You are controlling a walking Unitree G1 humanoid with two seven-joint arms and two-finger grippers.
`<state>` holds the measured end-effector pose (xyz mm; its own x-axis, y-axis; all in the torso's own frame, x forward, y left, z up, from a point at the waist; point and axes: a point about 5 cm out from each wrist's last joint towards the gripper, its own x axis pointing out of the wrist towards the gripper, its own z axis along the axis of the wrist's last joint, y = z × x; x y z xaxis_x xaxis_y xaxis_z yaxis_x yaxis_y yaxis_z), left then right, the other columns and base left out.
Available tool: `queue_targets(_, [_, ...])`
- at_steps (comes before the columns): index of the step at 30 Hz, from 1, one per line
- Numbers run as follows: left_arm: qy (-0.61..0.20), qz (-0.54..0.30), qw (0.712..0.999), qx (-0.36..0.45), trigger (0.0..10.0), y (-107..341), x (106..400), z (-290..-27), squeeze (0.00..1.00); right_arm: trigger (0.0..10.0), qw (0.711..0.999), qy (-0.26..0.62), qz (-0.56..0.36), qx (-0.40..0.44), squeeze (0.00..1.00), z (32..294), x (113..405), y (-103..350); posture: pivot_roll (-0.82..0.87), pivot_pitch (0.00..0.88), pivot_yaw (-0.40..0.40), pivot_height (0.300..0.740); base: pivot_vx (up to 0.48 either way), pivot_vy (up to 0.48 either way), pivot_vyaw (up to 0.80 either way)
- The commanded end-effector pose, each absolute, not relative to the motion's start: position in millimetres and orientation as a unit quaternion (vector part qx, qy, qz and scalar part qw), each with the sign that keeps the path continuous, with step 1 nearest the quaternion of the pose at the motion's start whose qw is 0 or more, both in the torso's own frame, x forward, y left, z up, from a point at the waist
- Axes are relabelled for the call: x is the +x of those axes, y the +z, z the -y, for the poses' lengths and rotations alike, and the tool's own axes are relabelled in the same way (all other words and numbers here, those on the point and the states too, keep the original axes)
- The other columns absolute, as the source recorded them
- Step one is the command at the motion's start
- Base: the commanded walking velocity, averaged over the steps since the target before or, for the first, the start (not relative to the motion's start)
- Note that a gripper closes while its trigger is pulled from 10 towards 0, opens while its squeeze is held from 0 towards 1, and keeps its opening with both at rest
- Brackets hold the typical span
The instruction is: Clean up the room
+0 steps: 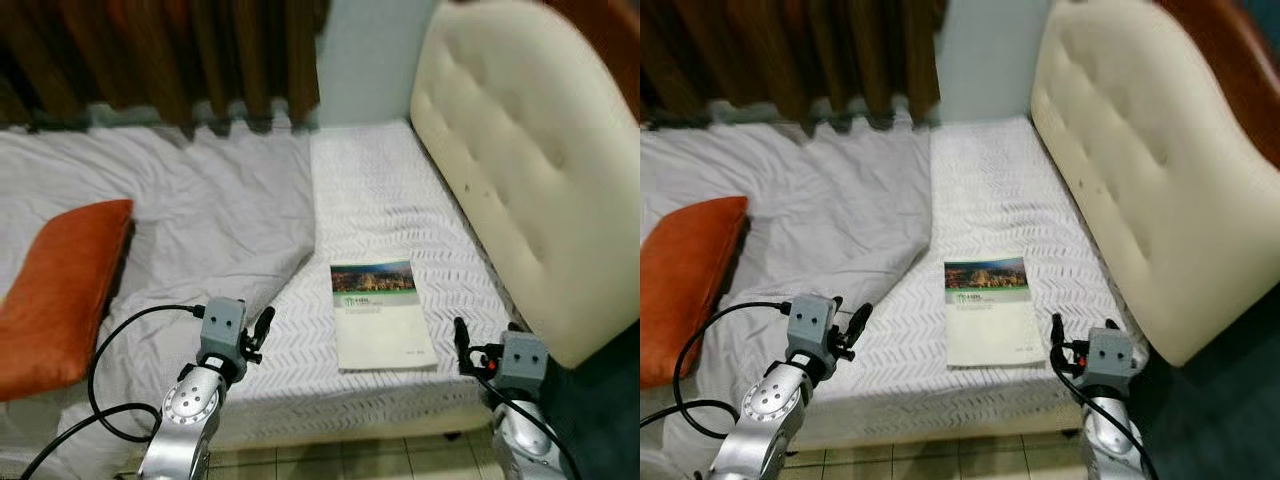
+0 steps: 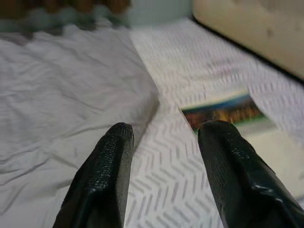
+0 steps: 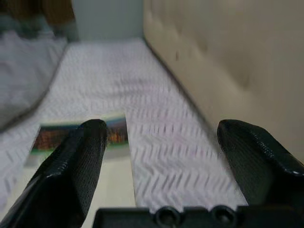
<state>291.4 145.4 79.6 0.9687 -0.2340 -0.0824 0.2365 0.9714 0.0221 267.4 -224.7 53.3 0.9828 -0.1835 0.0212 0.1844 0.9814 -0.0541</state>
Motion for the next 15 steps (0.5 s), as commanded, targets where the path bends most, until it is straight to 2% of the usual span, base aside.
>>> queue_targets(1, [-0.116, -0.036, 0.993, 0.006, 10.0, 79, 294, -146, 0.0, 10.0, 0.994, -0.105, 0.013, -0.031, 0.0, 229, 259, 55, 0.01, 0.0, -0.045, 0.74, 0.0, 0.0, 0.0])
queue_targets(7, [-0.127, -0.036, 0.991, 0.005, 10.0, 75, 286, -149, 0.0, 10.0, 0.994, -0.105, -0.004, -0.036, 0.0, 225, 240, 48, 0.0, 0.0, -0.048, 0.74, 0.0, 0.48, 0.0])
queue_targets(15, [-0.094, -0.041, 0.995, 0.004, 10.0, 70, 287, -150, 0.0, 10.0, 0.998, -0.057, -0.016, -0.033, 0.0, 215, 249, 49, 0.02, 0.0, -0.069, 0.74, 0.0, 0.48, 0.0])
